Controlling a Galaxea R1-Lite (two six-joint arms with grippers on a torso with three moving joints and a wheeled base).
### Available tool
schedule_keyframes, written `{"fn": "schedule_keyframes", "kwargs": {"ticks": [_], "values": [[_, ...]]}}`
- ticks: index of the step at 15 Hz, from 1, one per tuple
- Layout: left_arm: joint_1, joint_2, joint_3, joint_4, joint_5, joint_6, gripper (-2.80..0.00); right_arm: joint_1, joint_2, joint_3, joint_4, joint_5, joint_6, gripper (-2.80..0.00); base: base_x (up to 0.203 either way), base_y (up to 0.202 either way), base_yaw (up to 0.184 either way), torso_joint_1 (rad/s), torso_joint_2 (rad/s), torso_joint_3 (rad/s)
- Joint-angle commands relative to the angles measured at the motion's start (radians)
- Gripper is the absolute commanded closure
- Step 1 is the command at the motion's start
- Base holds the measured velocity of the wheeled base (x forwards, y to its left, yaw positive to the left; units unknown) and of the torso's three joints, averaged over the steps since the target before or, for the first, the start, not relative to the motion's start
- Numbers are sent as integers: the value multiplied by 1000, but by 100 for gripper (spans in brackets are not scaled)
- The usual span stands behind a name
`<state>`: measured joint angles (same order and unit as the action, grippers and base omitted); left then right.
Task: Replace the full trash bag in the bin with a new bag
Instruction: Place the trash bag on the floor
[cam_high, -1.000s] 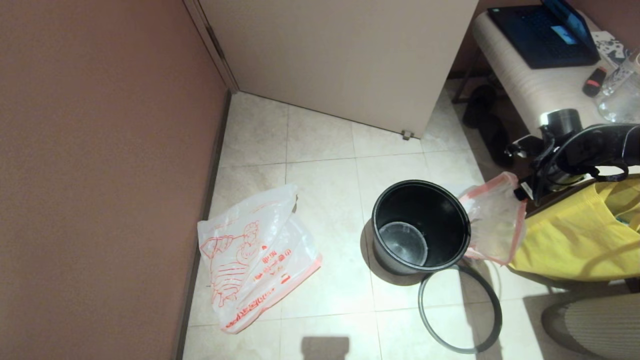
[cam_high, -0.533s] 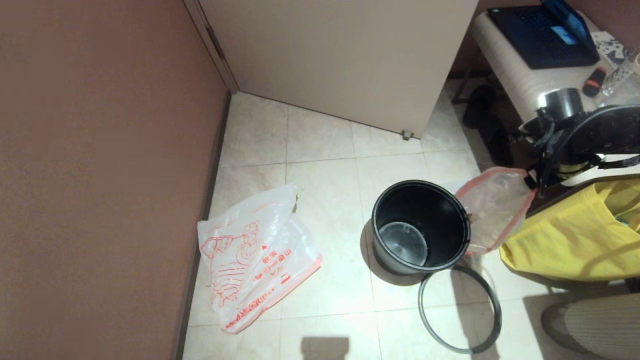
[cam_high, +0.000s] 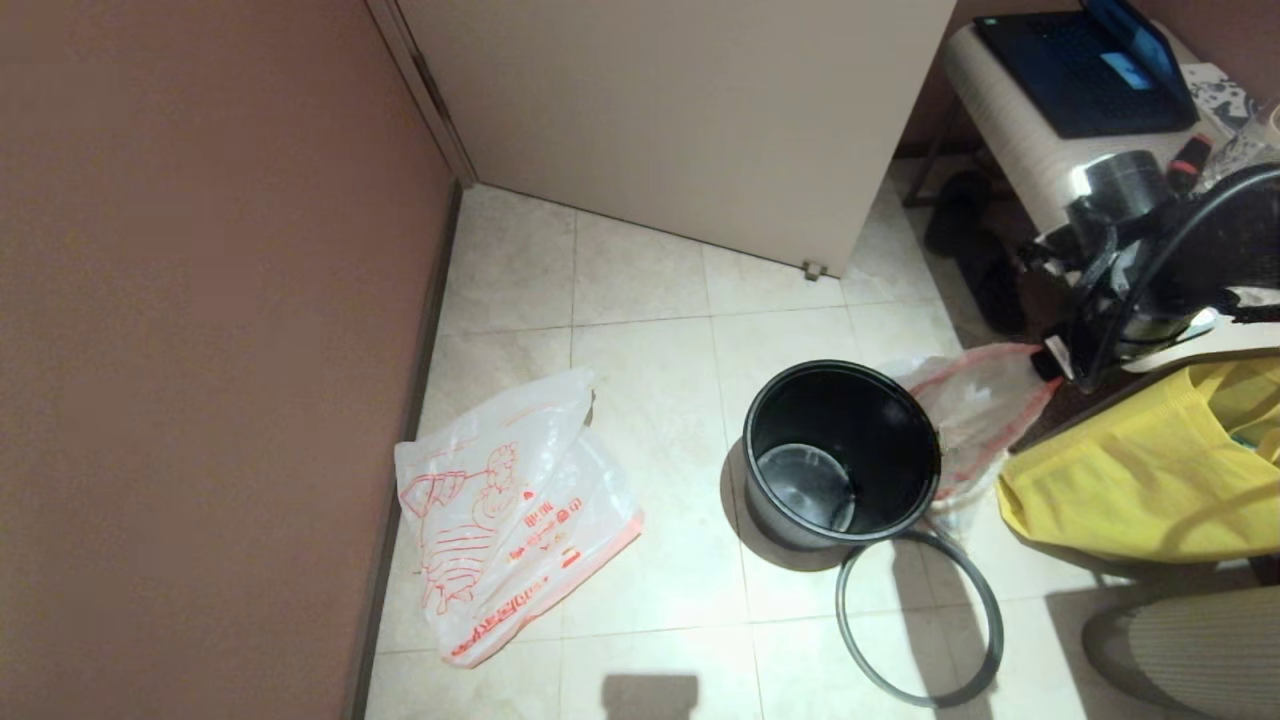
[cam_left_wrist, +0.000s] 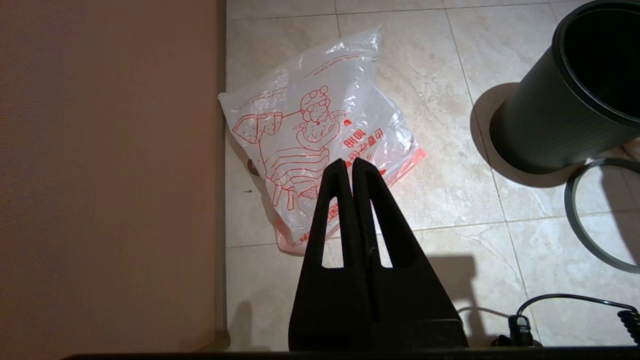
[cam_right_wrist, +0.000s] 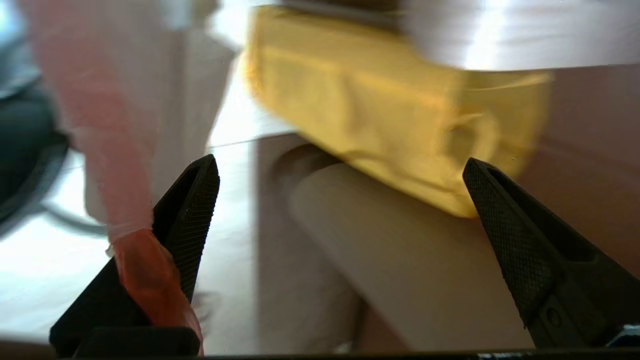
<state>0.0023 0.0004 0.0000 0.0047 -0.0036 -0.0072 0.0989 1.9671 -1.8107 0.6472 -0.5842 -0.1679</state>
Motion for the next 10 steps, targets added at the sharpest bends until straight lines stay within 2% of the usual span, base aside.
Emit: {"fn": "schedule_keyframes", "kwargs": {"ticks": [1,4,6,9,10], "values": [[1,1,0,0,-1,0,0,-25,47,-22,39,246,55,-280,0,0,0,0,0,0],[1,1,0,0,0,0,0,-137,68,-100,81,706,108,-280,0,0,0,0,0,0],[1,0,0,0,-1,0,0,-233,53,-141,90,927,149,-280,0,0,0,0,0,0],[1,1,0,0,0,0,0,-341,8,-149,96,1163,195,-280,0,0,0,0,0,0],[-1,1,0,0,-1,0,0,-367,-1,-147,98,1208,225,-280,0,0,0,0,0,0]]}}
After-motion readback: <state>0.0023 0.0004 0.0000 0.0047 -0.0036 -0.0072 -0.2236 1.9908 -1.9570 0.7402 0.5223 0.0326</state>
